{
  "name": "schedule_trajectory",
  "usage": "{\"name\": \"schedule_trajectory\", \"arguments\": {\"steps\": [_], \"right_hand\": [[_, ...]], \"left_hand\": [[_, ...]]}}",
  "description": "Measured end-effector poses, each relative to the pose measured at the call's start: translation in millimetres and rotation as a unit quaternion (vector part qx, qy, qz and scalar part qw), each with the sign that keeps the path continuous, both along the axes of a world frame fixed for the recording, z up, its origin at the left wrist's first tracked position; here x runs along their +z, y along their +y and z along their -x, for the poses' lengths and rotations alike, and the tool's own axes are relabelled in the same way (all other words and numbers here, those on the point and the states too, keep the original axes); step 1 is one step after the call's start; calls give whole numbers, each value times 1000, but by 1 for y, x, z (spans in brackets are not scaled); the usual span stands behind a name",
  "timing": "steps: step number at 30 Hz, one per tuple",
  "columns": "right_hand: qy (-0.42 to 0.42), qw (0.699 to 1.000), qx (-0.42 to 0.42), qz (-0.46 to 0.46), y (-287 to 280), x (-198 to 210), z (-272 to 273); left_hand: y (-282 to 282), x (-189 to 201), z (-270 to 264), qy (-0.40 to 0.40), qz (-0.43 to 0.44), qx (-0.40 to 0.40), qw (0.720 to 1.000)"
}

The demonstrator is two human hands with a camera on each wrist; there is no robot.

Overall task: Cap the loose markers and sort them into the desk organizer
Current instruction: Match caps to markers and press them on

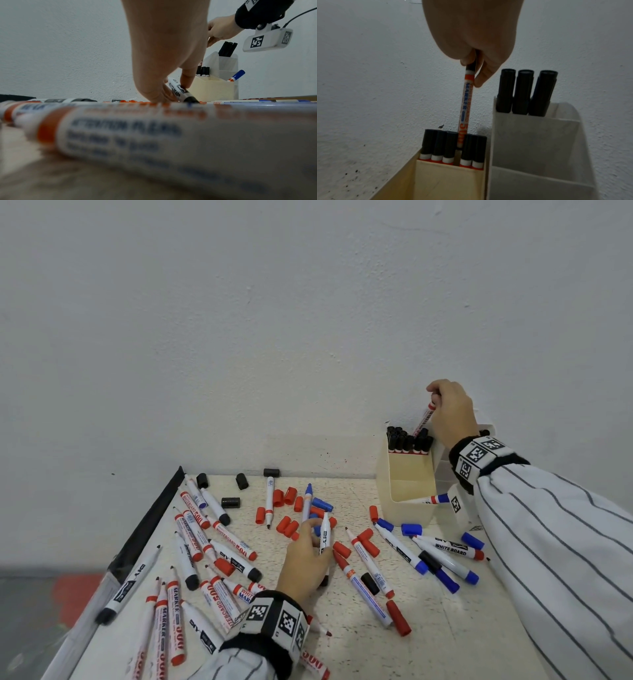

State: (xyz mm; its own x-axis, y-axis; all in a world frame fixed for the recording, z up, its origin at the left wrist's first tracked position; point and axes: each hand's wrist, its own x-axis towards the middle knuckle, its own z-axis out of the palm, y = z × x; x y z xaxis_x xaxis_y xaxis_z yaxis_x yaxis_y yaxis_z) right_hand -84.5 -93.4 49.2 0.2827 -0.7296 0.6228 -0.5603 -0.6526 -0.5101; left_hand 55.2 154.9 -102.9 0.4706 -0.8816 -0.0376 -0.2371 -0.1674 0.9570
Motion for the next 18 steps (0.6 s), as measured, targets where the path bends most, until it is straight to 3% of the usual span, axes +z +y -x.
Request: {"name": "schedule_trajectory", "arguments": {"steps": [6, 11, 16, 18], "right_hand": [[16, 992, -22, -122, -7, -4, -9], [25, 992, -56, -113, -9, -14, -26], [128, 983, -95, -87, -12, -32, -27], [122, 983, -108, -80, -13, -34, -28]], "left_hand": [[-1, -1, 1, -1, -13, 3, 1000], [-2, -1, -1, 13, -7, 7, 1000], [-3, -4, -1, 22, -6, 6, 1000], [-4, -5, -2, 24, -7, 2, 1000]]}}
